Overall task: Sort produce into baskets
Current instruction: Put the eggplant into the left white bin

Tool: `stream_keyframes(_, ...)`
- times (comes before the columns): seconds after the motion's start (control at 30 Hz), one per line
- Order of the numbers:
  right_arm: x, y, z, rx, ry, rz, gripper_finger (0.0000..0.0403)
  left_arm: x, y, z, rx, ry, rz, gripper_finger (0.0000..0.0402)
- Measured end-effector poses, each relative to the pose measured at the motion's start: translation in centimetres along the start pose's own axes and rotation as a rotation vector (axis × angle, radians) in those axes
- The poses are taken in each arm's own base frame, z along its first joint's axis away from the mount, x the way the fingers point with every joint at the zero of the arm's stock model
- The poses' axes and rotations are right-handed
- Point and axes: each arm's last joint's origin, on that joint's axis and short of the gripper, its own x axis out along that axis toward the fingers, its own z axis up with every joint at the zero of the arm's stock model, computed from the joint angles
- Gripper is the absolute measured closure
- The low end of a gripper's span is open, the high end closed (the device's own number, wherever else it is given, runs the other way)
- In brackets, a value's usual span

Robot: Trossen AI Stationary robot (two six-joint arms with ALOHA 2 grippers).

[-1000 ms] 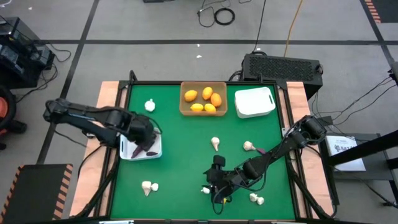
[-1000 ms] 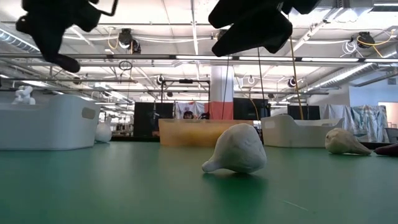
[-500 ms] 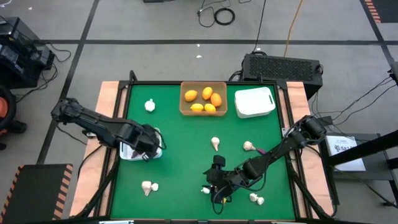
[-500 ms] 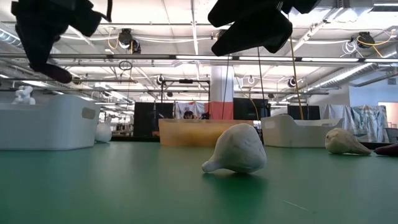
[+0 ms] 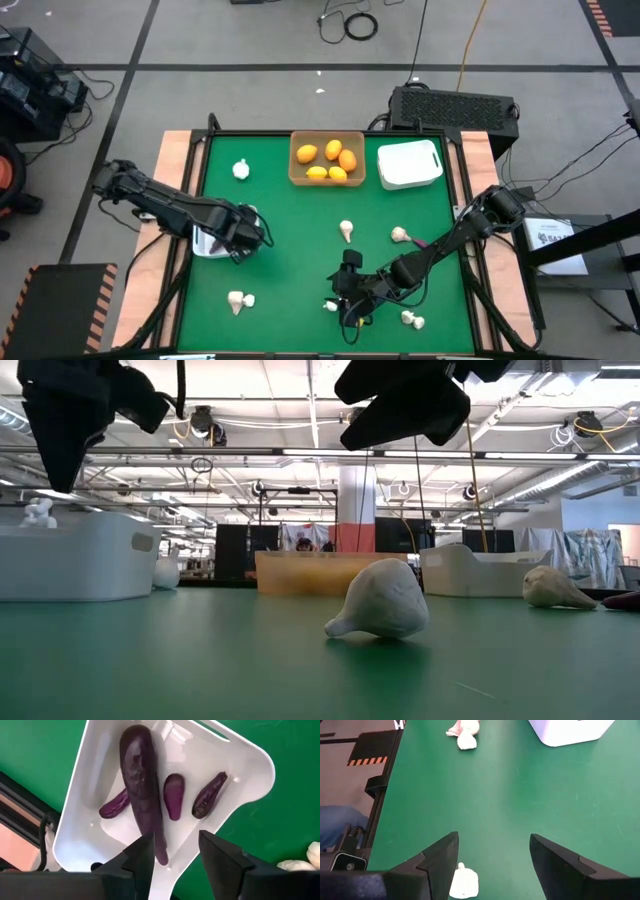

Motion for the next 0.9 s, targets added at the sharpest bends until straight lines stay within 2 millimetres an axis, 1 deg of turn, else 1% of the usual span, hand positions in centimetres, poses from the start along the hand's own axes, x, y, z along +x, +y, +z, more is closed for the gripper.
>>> stream_keyframes(0.07, -0.1, -0.1, -0.1, -0.005, 0.017, -0.005, 0.0167, 0.0, 0.0, 0.0, -0.006, -0.003, 0.002, 0.0239)
stream_keyframes(0.13, -0.7, -0.4, 0.0, -0.004, 0.055, -0.028, 0.0167, 0.0, 0.0, 0.0, -0.006, -0.014, 0.01, 0.0239)
stream_keyframes(0.23, -2.3, -1.1, 0.7, 0.017, 0.122, -0.077, 0.0167, 0.0, 0.0, 0.0, 0.004, -0.057, 0.034, 0.0239)
stream_keyframes(0.3, -3.8, -1.8, 0.8, 0.036, 0.196, -0.127, 0.0167, 0.0, -0.2, -0.1, 0.025, -0.093, 0.057, 0.0239)
stream_keyframes(0.43, -6.5, -3.3, 0.0, 0.06, 0.39, -0.196, 0.0167, -0.2, -1.1, -0.7, 0.093, -0.181, 0.051, 0.0239)
stream_keyframes(0.53, -8.3, -4.6, -0.9, 0.072, 0.542, -0.291, 0.0167, -0.4, -2.4, -1.0, 0.189, -0.272, -0.017, 0.0239)
stream_keyframes(0.6, -9.2, -5.4, -1.4, 0.094, 0.63, -0.364, 0.0167, -0.8, -3.0, -1.1, 0.249, -0.344, -0.069, 0.0239)
stream_keyframes(0.67, -9.7, -6.1, -1.6, 0.107, 0.705, -0.421, 0.0167, -1.4, -3.4, -1.3, 0.296, -0.415, -0.112, 0.0239)
stream_keyframes(0.77, -10.2, -6.6, -2.0, 0.114, 0.8, -0.438, 0.0167, -1.9, -2.9, -1.7, 0.291, -0.494, -0.171, 0.0239)
stream_keyframes(0.9, -9.9, -7.5, -3.1, 0.101, 0.902, -0.402, 0.0167, -1.1, -2.1, -2.7, 0.262, -0.628, -0.274, 0.0239)
